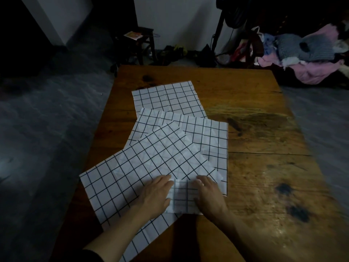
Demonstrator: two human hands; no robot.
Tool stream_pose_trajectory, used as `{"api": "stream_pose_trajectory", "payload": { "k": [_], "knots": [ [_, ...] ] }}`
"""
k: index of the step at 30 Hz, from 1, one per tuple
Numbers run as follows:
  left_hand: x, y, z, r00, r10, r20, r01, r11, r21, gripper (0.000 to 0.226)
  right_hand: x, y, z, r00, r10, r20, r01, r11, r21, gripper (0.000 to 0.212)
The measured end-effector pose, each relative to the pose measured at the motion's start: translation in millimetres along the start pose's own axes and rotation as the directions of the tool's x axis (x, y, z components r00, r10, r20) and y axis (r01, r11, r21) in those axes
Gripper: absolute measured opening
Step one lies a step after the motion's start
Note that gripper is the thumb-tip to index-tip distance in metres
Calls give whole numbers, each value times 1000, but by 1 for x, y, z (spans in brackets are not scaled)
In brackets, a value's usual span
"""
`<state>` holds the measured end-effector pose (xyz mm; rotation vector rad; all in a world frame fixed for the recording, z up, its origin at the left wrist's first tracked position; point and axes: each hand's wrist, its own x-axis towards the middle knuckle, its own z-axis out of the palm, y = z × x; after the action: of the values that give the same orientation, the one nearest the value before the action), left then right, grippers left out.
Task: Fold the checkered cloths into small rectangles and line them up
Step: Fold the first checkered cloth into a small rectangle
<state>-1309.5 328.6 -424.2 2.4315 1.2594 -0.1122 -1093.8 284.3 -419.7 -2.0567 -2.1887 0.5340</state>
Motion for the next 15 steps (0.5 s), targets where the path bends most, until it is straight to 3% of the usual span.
{"api": "stream_pose_trajectory", "payload": {
  "k": [2,5,8,13,15],
  "knots": [
    [3,11,4,999,21,26,-23,995,93,71,0,-12,2,994,-73,81,73,997,5,63],
    [6,26,13,995,-57,85,38,977,210,82,4,-21,9,968,-140,206,139,990,21,76],
    [5,36,16,988,-103,115,73,968,242,84,6,-25,23,935,-143,325,158,987,-22,74],
    [2,34,23,984,-88,152,49,969,243,80,2,-20,37,907,-155,391,212,971,-108,83],
    [-1,29,24,987,-89,132,58,973,223,78,1,-15,37,939,-83,335,128,985,-113,76]
  ]
}}
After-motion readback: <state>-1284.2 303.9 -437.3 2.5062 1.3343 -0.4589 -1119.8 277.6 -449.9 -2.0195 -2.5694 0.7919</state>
